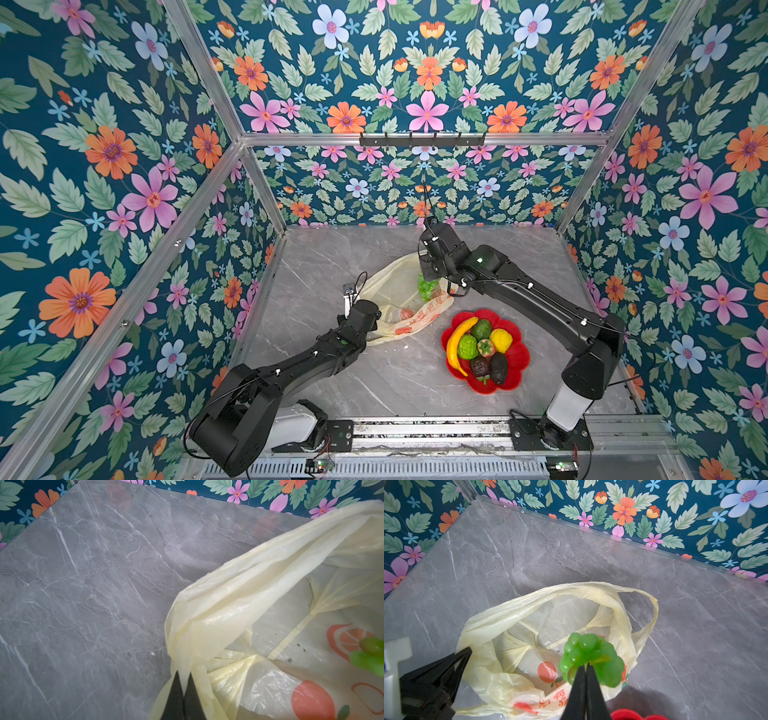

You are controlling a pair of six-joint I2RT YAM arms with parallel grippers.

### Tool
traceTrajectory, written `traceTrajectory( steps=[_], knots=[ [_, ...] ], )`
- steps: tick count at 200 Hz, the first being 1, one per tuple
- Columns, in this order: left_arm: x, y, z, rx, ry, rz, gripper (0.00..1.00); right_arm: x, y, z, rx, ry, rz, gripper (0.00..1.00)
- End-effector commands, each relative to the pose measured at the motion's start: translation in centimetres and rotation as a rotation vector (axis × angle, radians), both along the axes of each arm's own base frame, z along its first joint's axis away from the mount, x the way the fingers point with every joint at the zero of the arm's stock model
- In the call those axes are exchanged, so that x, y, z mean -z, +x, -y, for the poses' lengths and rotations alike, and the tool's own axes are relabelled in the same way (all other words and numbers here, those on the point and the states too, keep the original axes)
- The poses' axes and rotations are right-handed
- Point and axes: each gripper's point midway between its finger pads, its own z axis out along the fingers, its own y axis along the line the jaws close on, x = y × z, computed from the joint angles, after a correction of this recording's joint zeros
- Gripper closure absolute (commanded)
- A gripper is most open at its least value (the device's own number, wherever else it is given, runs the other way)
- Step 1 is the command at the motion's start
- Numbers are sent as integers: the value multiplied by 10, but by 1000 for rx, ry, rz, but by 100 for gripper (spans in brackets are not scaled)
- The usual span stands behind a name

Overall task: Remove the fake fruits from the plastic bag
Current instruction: 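Lift the green grapes out of the bag and carry them over the plate, then lower the grapes onto the red plate and open the right gripper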

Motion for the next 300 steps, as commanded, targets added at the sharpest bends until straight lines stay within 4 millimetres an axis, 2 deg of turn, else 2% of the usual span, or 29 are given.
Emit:
traceTrajectory(
  steps=[1, 5, 8, 15, 56, 135, 240, 300],
  knots=[
    [0, 3, 4, 10, -6, -6, 100, -15, -10, 12, 24, 21, 11, 100],
    [1, 3, 5, 13, -6, -9, 100, -13, -10, 12, 23, 18, 4, 100],
    [2, 3, 5, 14, -6, -12, 100, -27, -16, 16, 20, 42, 23, 100],
    [3, 3, 6, 15, -5, -16, 100, -33, -20, 20, 21, 55, 31, 100],
    [7, 5, 9, 25, 1, -34, 100, -57, -45, 44, 18, 90, 54, 100],
    [11, 6, 11, 33, 3, -47, 100, -84, -101, 88, -6, 190, 60, 100],
    [12, 6, 12, 34, 4, -53, 100, -69, -162, 149, 55, 256, -8, 100],
    [11, 6, 13, 39, 2, -52, 100, -37, -184, 184, 155, 235, -61, 100]
  ],
)
